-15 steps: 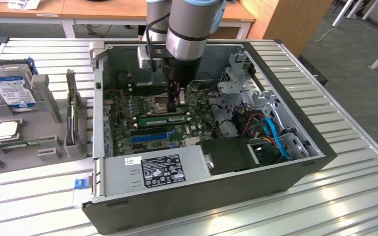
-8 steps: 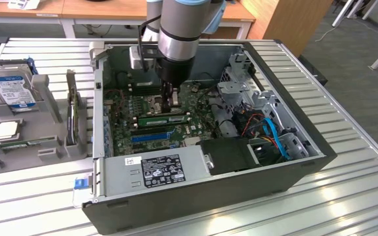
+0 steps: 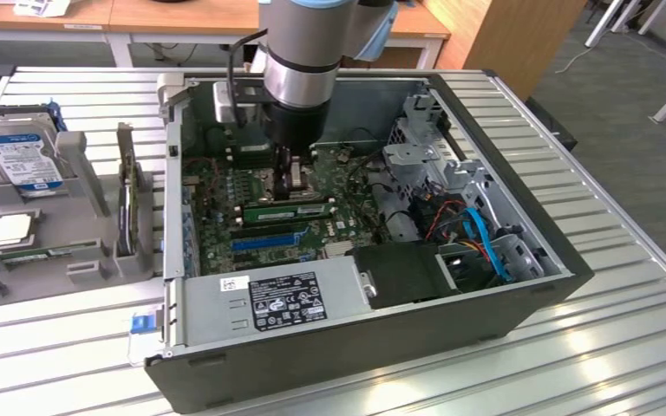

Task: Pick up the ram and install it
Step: 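Press down the ram until it locks into place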

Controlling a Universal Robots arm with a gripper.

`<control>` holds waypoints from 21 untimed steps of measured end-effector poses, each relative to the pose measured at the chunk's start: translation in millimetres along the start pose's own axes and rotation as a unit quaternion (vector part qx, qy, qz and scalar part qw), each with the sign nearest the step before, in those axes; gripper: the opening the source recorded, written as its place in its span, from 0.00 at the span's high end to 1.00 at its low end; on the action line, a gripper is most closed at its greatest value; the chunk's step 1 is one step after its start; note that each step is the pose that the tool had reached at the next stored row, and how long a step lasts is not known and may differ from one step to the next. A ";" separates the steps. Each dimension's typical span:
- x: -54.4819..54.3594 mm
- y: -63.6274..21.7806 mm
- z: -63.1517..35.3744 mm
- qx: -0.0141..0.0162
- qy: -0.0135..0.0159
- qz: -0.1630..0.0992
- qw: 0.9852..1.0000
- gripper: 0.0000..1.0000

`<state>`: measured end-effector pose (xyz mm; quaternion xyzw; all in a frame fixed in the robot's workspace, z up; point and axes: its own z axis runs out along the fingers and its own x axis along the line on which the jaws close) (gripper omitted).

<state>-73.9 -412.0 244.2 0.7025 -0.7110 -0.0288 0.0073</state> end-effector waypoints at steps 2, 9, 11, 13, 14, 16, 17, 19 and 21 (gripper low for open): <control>0.0 1.3 0.1 0.000 0.000 0.000 1.000 0.90; 0.1 4.7 0.4 0.000 0.000 0.000 1.000 0.90; 0.1 6.4 0.5 0.000 0.000 0.000 1.000 0.90; 0.1 7.5 0.6 0.000 0.000 0.000 1.000 0.90; 0.1 7.8 0.6 0.000 0.000 0.000 1.000 0.90; 0.1 7.8 0.6 0.000 0.000 0.000 1.000 0.90; 0.1 7.8 0.6 0.000 0.000 0.000 1.000 0.90; 0.2 7.8 0.7 0.000 0.000 0.000 1.000 0.90; 0.2 7.8 1.6 0.000 0.000 0.000 1.000 0.90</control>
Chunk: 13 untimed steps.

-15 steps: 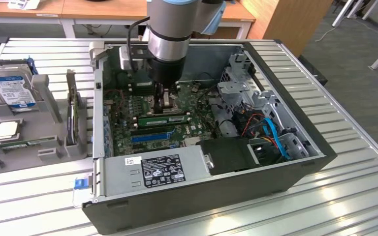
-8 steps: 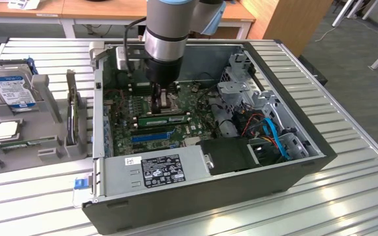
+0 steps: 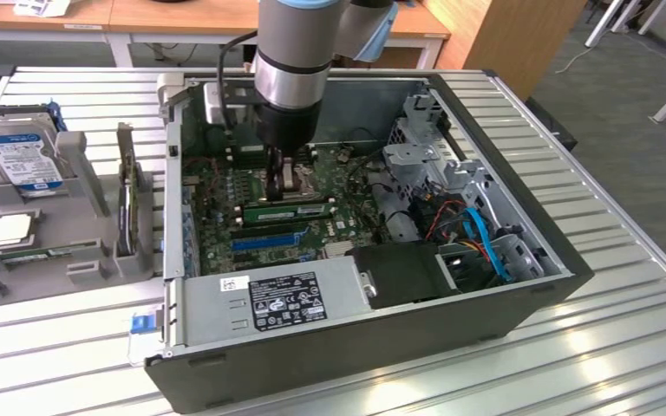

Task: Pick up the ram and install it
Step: 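Press down the ram until it locks into place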

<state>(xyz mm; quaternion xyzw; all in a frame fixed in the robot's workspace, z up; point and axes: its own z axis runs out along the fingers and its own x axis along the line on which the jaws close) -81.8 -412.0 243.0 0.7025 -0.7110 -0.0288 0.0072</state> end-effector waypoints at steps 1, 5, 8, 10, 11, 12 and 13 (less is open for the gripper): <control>0.0 -0.1 0.7 0.000 0.000 0.000 1.000 0.90; 0.1 -0.2 3.6 0.000 0.000 0.000 1.000 0.90; 0.2 -0.2 5.8 0.000 0.000 0.000 1.000 0.90; 0.2 -0.3 7.4 0.000 0.000 0.000 1.000 0.90; 0.2 -0.3 8.0 0.000 0.000 0.000 1.000 0.90; 0.2 -0.3 8.6 0.000 0.000 0.000 1.000 0.90; 0.2 -0.3 9.1 0.000 0.000 0.000 1.000 0.90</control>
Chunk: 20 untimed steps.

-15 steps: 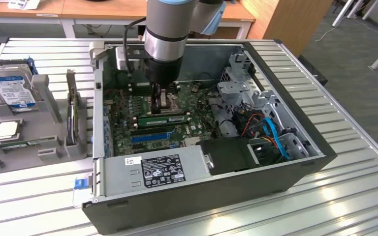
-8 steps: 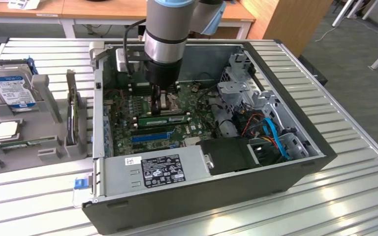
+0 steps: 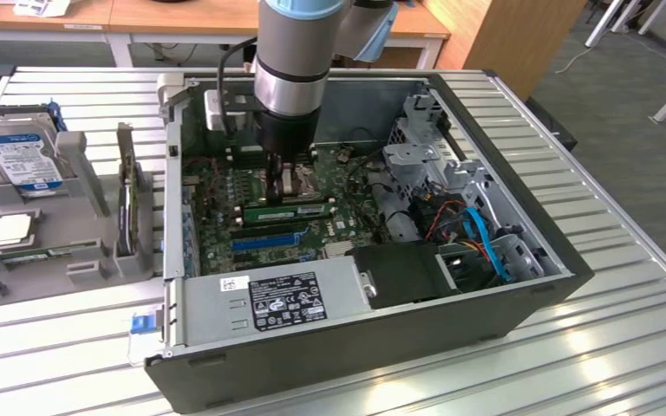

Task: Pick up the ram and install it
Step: 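Press down the ram until it locks into place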

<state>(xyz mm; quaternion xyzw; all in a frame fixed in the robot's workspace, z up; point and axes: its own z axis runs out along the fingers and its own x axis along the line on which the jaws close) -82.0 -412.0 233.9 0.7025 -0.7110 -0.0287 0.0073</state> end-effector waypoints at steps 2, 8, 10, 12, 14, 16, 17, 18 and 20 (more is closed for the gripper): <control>0.1 0.0 0.3 0.000 0.000 0.000 1.000 0.90; 0.0 -0.1 1.5 0.000 0.000 0.000 1.000 0.90; 0.1 0.0 1.7 0.000 0.000 0.000 1.000 0.90; 0.1 -0.1 1.7 0.000 0.000 0.000 1.000 0.90; 0.2 0.0 1.8 0.000 0.000 0.000 1.000 0.90; 0.7 0.0 1.8 0.000 0.000 0.000 1.000 0.90; 0.8 0.0 1.8 0.000 0.000 0.000 1.000 0.90; 0.8 -0.1 1.7 0.000 0.000 0.000 1.000 0.90; 0.9 0.0 1.7 0.000 0.000 0.000 1.000 0.90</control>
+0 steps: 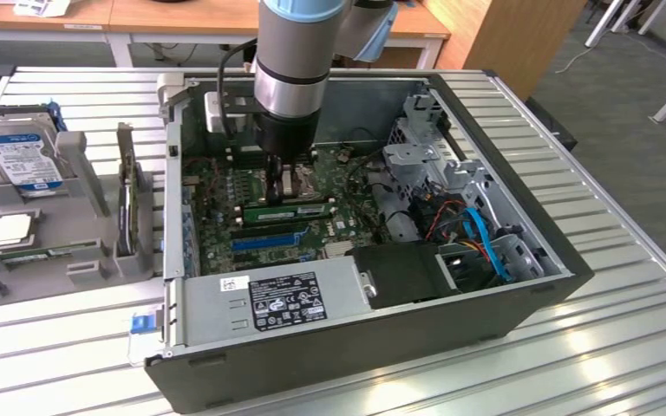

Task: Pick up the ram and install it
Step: 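Press down the ram until it locks into place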

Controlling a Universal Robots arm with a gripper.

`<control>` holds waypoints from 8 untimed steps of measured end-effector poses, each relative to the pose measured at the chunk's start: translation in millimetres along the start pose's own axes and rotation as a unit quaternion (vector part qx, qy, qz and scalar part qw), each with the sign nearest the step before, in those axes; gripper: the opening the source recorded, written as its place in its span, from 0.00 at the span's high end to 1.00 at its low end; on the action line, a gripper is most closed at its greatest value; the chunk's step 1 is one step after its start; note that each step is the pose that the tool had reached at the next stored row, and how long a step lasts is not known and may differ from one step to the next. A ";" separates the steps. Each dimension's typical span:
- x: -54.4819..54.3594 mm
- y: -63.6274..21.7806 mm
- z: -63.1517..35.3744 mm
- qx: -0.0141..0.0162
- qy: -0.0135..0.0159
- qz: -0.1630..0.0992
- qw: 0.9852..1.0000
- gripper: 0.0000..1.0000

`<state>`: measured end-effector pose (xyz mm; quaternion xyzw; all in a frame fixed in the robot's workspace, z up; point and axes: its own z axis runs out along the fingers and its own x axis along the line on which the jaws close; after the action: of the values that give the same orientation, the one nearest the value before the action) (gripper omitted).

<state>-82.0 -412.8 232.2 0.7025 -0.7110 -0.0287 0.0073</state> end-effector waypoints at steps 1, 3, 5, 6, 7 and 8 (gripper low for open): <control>0.0 0.0 0.0 0.000 0.000 0.000 1.000 0.90; 0.1 0.0 0.6 0.000 0.000 0.000 1.000 0.90; 0.1 -0.1 1.5 0.000 0.000 0.000 1.000 0.90; 0.1 -0.1 1.9 0.000 0.000 0.000 1.000 0.90; 0.1 -0.1 2.2 0.000 0.000 0.000 1.000 0.90; 0.1 -0.1 2.5 0.000 0.000 0.000 1.000 0.90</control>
<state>-82.1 -412.9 229.7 0.7026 -0.7110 -0.0287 0.0073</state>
